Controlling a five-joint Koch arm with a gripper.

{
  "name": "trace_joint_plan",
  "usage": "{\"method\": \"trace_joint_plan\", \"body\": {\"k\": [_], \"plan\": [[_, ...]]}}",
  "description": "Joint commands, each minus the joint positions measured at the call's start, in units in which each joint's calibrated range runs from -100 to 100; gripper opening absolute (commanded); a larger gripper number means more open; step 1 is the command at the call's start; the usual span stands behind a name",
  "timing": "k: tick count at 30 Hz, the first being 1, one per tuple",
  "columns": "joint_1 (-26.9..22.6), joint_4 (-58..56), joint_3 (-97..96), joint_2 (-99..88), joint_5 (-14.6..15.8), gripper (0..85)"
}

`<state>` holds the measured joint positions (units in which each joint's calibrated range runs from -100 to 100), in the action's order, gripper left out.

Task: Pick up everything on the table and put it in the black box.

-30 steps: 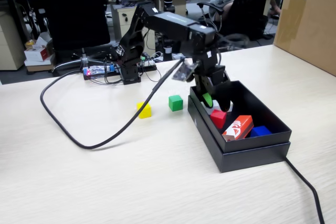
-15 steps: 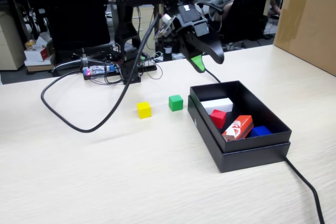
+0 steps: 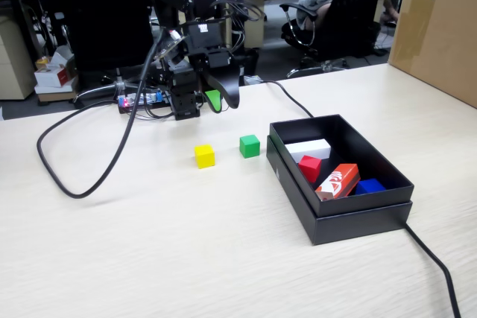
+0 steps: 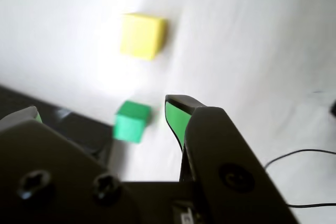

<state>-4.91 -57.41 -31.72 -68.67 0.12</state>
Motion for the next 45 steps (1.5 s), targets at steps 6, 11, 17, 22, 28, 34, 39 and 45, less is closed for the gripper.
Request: {"method": "trace_joint_plan", "body": {"k": [6, 11, 17, 22, 28, 34, 39, 45], "plan": [[1.2, 0.2, -5.5, -2.0, 1.0, 48.0], [2.5, 0.9, -4.2, 5.0, 1.6, 47.9], [4.5, 2.0, -0.5, 15.5, 1.7, 47.9], [5.2, 2.4, 3.3, 22.1, 1.7, 47.9], [5.3, 2.6, 5.5, 26.8, 1.7, 47.9], [5.3, 4.3, 5.3, 30.8, 1.7, 47.9], [5.8, 7.7, 3.9, 33.5, 1.4, 47.6], [6.1, 8.6, 3.5, 36.6, 1.0, 46.0]]}}
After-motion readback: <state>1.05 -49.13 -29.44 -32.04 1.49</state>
